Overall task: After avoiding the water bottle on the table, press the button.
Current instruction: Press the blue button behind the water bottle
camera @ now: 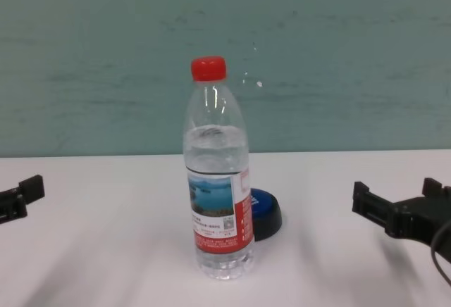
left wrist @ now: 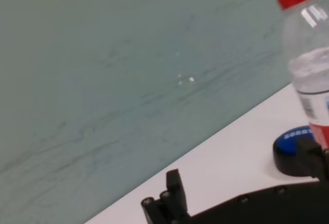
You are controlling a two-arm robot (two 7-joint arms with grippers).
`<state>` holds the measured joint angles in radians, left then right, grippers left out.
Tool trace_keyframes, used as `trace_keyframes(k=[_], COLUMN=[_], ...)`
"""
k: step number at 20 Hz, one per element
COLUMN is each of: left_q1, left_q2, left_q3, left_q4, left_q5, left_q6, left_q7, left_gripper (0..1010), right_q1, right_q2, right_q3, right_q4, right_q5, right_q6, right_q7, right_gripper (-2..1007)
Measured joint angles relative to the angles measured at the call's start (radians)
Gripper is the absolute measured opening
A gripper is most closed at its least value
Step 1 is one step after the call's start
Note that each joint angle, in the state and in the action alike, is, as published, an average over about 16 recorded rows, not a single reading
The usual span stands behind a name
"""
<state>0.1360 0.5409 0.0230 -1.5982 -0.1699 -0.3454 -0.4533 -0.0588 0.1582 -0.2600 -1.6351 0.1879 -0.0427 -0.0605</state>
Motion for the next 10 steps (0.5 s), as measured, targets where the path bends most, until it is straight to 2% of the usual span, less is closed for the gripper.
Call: trace_keyframes(k=[5,10], left_q1=[-0.100,-0.208], left_q2=[-0.005,-0.026], left_q3=[0.034,0.081], left_q4=[0.096,0.191], left_q5=[0.001,0.019], left_q6=[-0.017,-0.031], left_q7=[-0.025,-0.031], left_gripper=[1000,1000], right_q1=[0.000,0.000], right_q2=[0.000,0.000], right_q3=[0.000,0.000], right_q4=[0.000,0.000], right_q5=[0.000,0.000], right_q6=[0.000,0.000], right_q7=[0.000,0.000], right_gripper=[1004,1004])
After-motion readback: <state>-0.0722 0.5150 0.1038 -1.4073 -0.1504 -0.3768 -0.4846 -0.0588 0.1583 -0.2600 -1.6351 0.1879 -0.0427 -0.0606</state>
